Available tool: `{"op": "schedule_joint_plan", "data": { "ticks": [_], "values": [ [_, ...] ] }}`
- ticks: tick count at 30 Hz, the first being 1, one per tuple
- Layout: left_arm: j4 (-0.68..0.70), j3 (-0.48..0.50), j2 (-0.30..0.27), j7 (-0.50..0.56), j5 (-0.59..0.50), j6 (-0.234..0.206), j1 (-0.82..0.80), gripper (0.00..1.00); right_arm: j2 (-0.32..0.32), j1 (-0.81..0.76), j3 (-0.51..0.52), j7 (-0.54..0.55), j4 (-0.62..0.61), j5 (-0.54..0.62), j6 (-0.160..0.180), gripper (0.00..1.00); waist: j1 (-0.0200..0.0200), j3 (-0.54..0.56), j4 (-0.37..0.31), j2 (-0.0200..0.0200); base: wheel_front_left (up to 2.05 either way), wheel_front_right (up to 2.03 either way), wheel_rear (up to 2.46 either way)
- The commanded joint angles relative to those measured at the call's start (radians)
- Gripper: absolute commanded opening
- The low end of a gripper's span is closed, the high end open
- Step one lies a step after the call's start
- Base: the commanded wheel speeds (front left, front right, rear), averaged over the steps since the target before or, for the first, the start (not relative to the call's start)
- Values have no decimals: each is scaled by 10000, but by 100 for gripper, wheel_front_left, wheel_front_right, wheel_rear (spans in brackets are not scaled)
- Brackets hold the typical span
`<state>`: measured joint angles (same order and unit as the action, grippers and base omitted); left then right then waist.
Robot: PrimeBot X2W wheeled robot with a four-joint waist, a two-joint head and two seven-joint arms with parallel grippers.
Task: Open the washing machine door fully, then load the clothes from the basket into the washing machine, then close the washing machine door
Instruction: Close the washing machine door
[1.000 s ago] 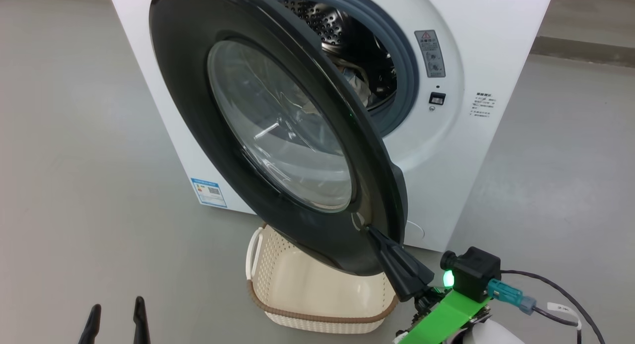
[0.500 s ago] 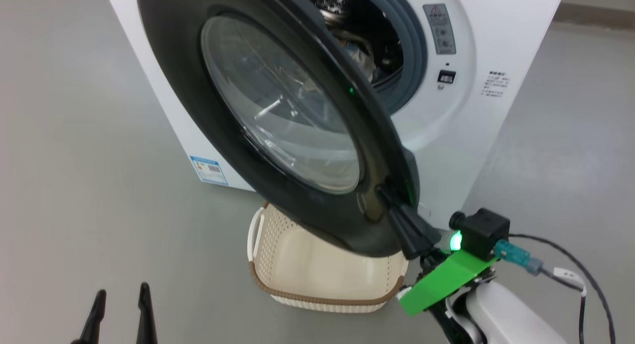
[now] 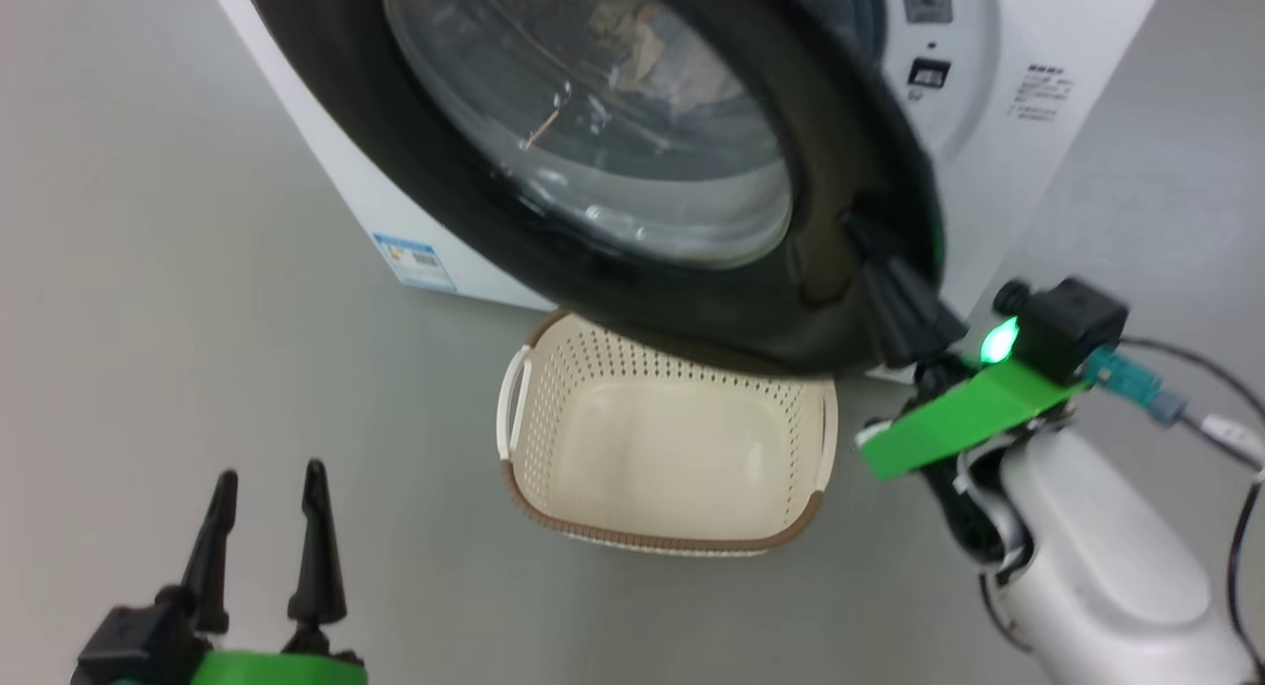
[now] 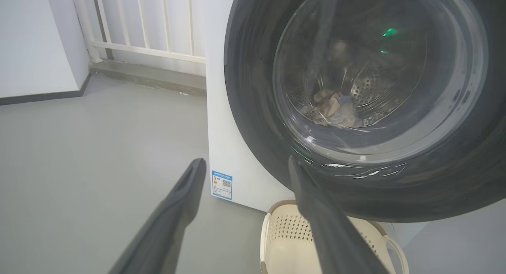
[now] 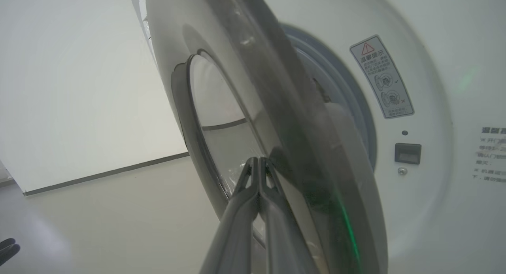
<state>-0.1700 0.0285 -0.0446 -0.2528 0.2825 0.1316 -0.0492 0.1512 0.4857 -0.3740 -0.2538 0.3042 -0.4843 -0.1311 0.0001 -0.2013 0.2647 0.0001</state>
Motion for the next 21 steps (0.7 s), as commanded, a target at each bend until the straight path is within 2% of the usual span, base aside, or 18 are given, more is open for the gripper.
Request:
{"op": "schedule_joint_plan", "data": {
  "ticks": [1,21],
  "values": [
    [363,214,-101,-89,148,-9,-422,100,32,504,135,-80,-147,146,4,0,-1,-473,223,-1,0,0,0],
    [666,-558,-58,-90,795,-9,-1389,100,416,2810,2165,-80,760,514,4,0,-1,-1807,1192,-1,0,0,0]
  ]
}}
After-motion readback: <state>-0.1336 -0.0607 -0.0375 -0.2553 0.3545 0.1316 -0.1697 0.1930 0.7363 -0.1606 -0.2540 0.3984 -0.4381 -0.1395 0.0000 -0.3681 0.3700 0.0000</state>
